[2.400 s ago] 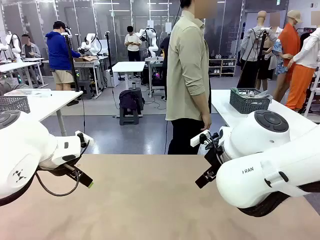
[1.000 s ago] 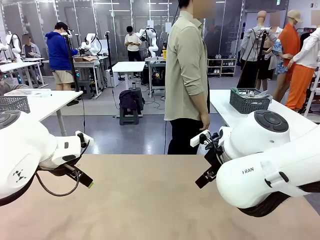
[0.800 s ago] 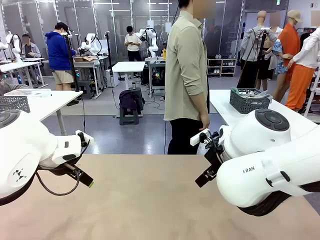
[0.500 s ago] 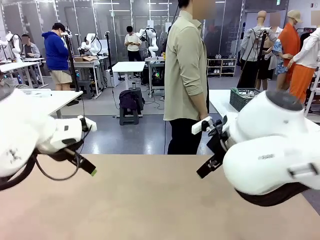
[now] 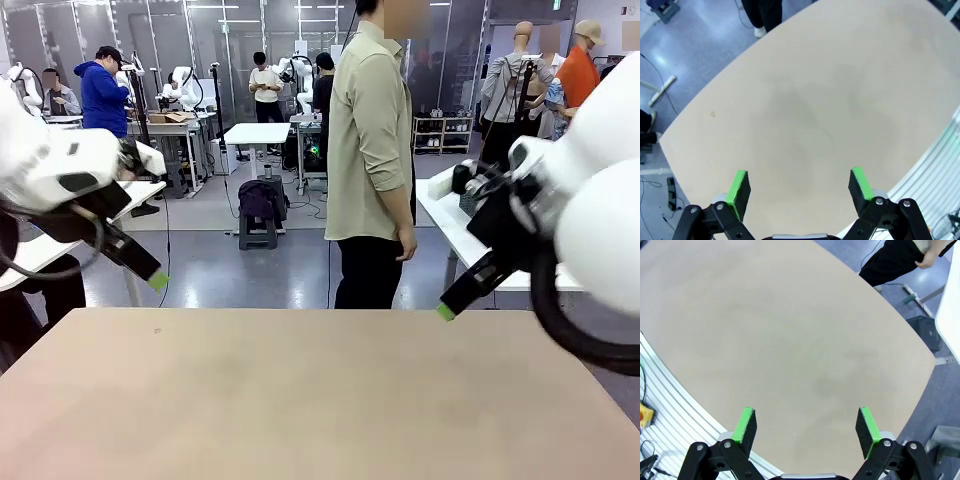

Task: Fold the towels and place them in the basket.
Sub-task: When a person lays out a Towel with hook on the table, fold it in half twice.

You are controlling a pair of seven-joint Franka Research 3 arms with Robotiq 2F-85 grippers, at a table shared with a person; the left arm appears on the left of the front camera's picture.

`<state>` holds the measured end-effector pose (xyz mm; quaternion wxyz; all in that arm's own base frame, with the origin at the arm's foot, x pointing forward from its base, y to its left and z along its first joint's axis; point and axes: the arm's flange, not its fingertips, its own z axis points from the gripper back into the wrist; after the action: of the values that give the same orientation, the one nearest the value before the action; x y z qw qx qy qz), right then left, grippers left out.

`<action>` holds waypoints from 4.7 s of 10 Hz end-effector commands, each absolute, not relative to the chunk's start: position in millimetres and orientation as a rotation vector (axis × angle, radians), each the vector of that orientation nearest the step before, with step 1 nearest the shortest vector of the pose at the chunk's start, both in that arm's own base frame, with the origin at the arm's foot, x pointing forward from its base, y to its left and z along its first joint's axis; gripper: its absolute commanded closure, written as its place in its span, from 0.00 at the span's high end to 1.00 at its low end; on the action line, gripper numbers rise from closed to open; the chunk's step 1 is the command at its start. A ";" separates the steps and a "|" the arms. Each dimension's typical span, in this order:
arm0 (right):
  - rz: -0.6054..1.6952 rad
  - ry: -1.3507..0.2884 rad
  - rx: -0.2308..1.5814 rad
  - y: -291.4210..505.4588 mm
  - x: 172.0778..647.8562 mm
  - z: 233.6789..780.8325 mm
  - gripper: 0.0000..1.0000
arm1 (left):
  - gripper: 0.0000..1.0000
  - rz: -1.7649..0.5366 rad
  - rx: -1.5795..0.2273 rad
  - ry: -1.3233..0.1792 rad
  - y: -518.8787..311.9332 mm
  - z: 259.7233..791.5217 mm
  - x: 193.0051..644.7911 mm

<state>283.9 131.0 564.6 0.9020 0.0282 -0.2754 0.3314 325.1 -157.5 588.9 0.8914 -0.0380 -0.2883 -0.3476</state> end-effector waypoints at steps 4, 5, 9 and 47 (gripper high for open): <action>0.700 -0.626 0.139 100.5 259.4 574.8 1.00 | 1.00 -0.749 -0.238 -0.575 -75.8 616.8 294.9; 0.705 -0.629 0.147 99.7 260.2 575.7 1.00 | 1.00 -0.755 -0.254 -0.571 -68.4 615.8 296.6; 0.678 -0.631 0.129 105.7 264.9 592.5 1.00 | 1.00 -0.731 -0.251 -0.572 -60.4 616.1 297.8; 0.612 -0.865 0.147 3.8 130.2 830.4 1.00 | 1.00 -0.752 -0.264 -0.741 26.2 876.6 195.9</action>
<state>132.2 3.0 828.9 0.8640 0.0692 -0.4076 0.2874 196.5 28.5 875.8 0.8590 -0.1221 -0.3515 -0.3516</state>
